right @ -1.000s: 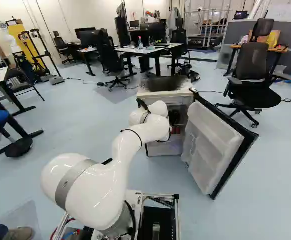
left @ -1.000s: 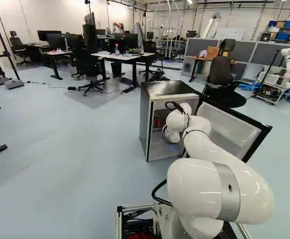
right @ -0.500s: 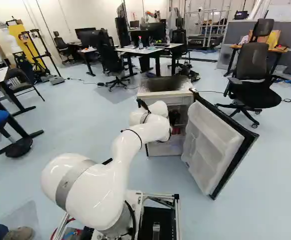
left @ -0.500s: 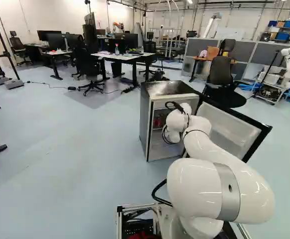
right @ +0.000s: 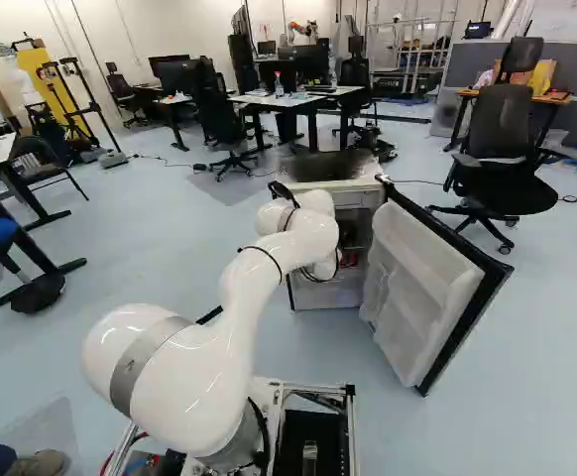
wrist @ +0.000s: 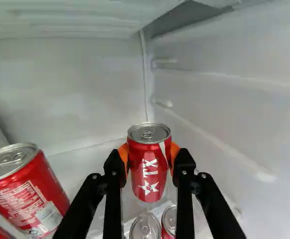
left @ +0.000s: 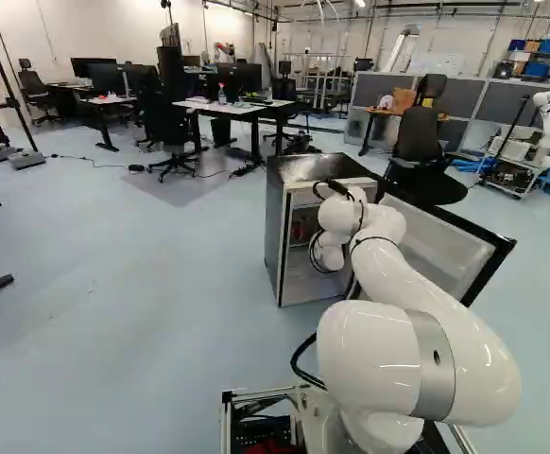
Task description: Grab a drink from the fridge
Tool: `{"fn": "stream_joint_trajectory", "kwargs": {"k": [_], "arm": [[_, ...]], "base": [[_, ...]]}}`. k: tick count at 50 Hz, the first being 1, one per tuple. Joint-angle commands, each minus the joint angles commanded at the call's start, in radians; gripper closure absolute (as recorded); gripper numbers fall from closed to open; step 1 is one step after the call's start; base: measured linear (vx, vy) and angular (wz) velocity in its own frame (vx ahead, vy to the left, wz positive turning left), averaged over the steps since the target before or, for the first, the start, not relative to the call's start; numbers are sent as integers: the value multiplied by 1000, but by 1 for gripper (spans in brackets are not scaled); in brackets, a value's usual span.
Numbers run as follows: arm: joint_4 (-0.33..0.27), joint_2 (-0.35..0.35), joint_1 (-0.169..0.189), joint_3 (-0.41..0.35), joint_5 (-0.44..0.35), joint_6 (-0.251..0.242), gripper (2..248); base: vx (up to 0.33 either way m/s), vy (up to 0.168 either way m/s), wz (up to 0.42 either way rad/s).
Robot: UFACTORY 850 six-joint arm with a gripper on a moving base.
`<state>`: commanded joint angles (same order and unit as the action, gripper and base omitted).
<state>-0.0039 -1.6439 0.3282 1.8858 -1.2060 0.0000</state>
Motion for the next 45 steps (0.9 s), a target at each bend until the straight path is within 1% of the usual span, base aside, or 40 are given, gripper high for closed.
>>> {"fn": "stream_joint_trajectory", "kwargs": {"k": [21,45], "arm": [[0,192,10,-274,0,0,151],[0,384,6,-539,0,0,151]], "base": [[0,0,0],[0,0,0]]}}
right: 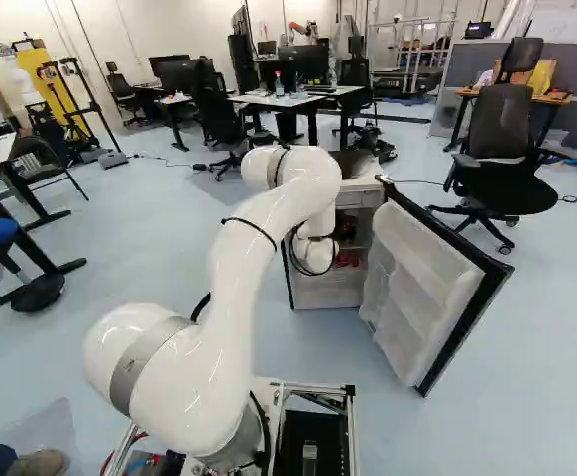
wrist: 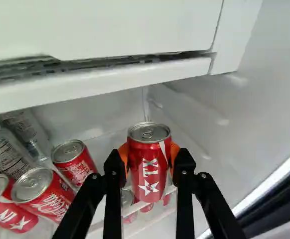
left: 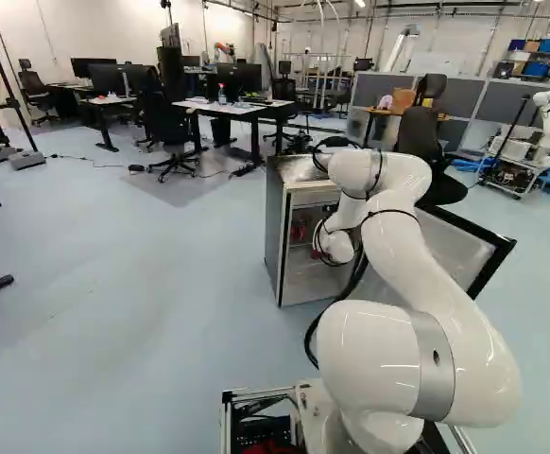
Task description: Grab a drink from the fridge
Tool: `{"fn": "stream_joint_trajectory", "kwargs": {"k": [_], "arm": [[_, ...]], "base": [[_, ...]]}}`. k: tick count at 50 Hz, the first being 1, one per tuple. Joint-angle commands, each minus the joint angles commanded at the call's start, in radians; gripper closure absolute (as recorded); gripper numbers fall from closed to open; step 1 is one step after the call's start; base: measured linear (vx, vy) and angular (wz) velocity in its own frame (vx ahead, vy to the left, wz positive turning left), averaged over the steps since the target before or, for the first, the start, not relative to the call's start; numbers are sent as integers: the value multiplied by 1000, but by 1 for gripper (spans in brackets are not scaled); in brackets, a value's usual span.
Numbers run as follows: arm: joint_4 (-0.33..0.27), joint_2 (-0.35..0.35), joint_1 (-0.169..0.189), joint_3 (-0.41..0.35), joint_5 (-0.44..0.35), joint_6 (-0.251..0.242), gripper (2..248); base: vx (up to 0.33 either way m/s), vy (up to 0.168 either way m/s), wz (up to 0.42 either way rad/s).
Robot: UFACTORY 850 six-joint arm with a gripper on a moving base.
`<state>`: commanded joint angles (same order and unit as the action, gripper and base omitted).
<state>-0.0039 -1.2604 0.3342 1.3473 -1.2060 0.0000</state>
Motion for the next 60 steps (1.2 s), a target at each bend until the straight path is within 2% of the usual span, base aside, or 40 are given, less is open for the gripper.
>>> {"fn": "stream_joint_trajectory", "kwargs": {"k": [34,60], "arm": [[0,246,-16,-319,0,0,151],[0,420,-31,-529,0,0,151]], "base": [[0,0,0],[0,0,0]]}}
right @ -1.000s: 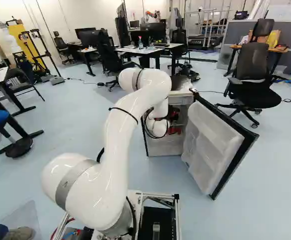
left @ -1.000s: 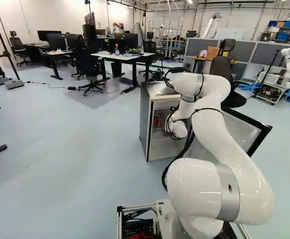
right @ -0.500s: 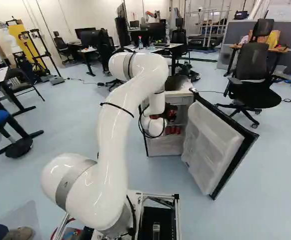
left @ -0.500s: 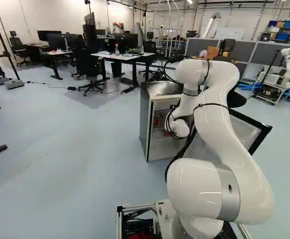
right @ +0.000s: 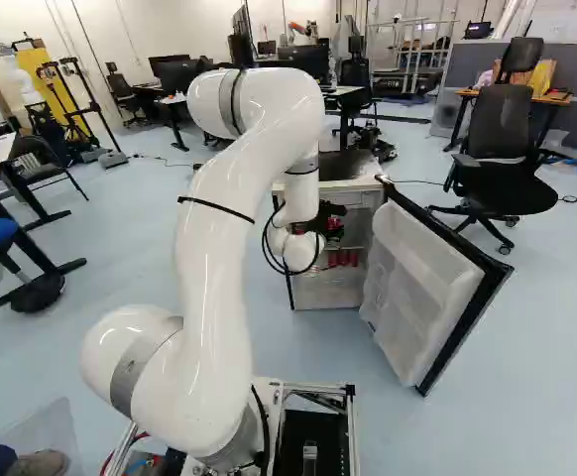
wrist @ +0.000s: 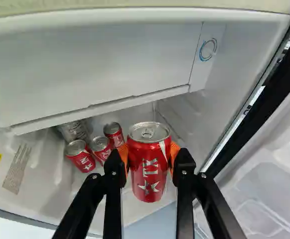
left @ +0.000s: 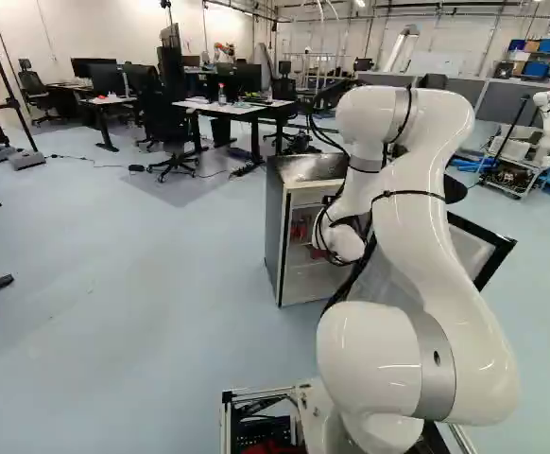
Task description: Grab a drink from the fridge
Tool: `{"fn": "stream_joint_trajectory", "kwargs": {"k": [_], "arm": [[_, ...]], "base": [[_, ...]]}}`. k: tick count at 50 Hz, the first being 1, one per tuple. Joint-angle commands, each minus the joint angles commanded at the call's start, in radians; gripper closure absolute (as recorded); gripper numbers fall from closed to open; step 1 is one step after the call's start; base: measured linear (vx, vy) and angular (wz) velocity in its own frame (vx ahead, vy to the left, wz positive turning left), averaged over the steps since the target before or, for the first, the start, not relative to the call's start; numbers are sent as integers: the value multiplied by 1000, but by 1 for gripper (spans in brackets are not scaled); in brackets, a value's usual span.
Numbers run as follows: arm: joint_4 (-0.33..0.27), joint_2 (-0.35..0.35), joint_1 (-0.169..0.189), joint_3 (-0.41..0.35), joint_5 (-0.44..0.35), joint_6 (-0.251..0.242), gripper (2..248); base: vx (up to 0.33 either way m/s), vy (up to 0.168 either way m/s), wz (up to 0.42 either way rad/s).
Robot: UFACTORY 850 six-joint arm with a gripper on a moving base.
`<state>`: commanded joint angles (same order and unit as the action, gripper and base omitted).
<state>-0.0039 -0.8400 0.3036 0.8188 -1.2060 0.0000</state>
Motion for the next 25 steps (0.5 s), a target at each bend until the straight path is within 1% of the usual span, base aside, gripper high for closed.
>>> {"fn": "stream_joint_trajectory", "kwargs": {"k": [25], "arm": [[0,168,-18,-185,0,0,151]], "base": [[0,0,0]]}}
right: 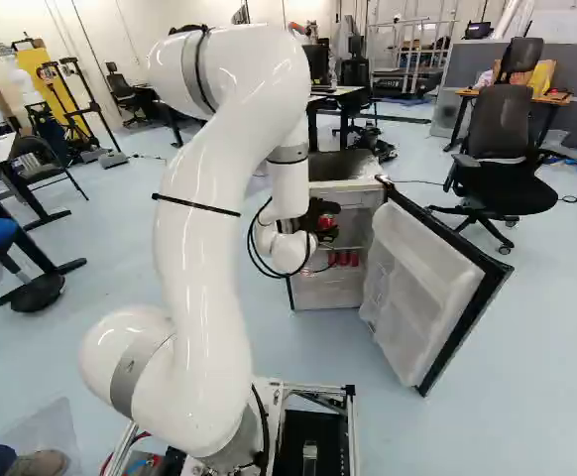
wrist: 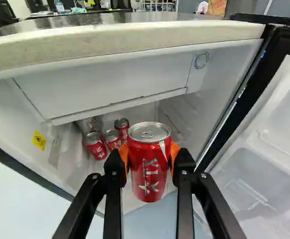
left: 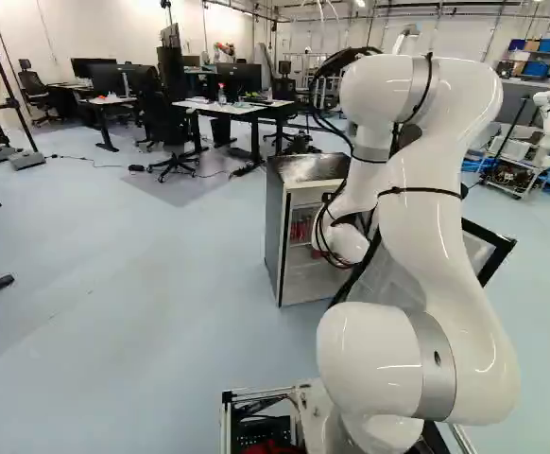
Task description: Grab a drink from the fridge
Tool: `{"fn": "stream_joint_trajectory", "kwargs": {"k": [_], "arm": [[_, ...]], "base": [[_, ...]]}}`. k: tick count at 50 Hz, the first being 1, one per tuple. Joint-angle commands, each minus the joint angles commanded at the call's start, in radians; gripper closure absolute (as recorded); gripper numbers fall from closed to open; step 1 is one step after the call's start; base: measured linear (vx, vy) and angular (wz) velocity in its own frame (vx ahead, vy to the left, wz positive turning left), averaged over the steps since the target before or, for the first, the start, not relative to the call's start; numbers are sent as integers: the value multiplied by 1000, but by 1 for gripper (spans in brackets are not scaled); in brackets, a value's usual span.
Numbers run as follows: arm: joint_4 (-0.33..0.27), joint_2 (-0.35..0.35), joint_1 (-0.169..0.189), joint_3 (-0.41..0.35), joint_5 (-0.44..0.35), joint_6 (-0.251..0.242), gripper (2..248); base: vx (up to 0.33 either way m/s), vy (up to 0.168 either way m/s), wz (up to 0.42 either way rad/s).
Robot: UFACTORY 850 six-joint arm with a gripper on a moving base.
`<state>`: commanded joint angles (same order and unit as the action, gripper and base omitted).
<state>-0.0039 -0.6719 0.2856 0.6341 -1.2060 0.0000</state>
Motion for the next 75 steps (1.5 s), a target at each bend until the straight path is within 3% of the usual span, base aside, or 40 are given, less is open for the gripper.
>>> {"fn": "stream_joint_trajectory", "kwargs": {"k": [33,75], "arm": [[0,208,-42,-194,0,0,151],[0,341,-45,-229,0,0,151]], "base": [[0,0,0],[0,0,0]]}}
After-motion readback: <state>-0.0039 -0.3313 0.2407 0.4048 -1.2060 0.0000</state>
